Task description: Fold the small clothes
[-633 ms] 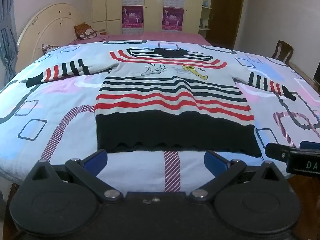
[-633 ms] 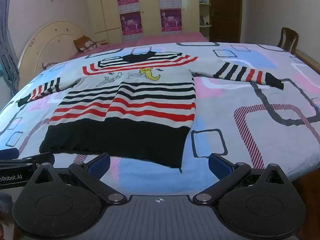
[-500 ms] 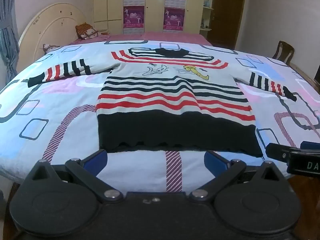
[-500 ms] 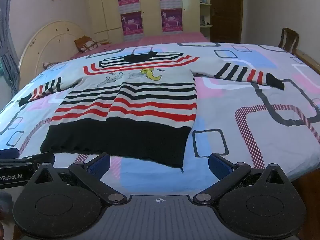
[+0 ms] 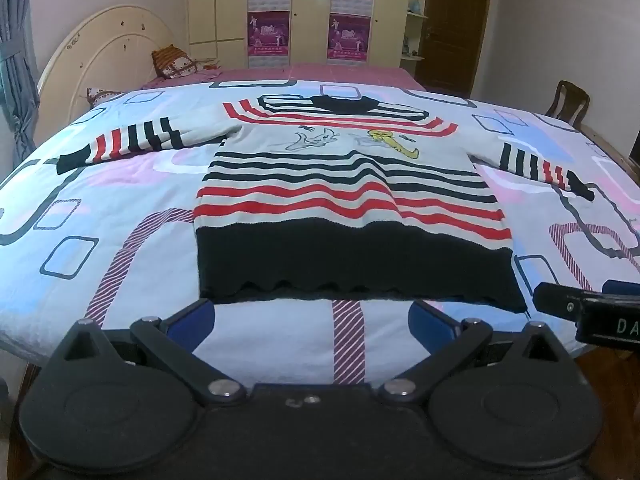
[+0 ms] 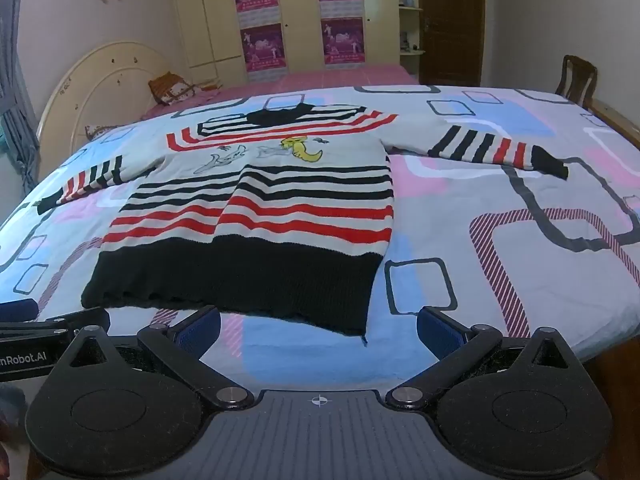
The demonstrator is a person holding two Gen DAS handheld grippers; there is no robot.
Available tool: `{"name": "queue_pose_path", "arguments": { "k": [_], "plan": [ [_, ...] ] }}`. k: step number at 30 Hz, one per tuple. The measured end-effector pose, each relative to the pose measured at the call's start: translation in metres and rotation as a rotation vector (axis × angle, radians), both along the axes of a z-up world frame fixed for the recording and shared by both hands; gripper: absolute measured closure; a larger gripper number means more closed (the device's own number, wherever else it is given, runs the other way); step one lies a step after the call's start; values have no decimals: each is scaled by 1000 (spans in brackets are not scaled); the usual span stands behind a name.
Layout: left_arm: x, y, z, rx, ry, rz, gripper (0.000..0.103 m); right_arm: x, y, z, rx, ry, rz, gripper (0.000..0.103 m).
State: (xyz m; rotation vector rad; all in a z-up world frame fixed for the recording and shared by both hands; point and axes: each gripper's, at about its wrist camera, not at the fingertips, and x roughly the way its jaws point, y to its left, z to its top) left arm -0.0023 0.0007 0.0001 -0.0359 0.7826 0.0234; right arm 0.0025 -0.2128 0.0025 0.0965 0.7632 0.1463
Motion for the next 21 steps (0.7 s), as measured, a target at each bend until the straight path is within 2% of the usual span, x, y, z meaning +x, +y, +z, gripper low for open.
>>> {"name": "queue_pose_path", "arguments": {
  "k": [21],
  "plan": [
    [1, 0, 1, 3, -1, -2, 0, 4, 1, 3, 2, -2, -2, 0]
  ]
}}
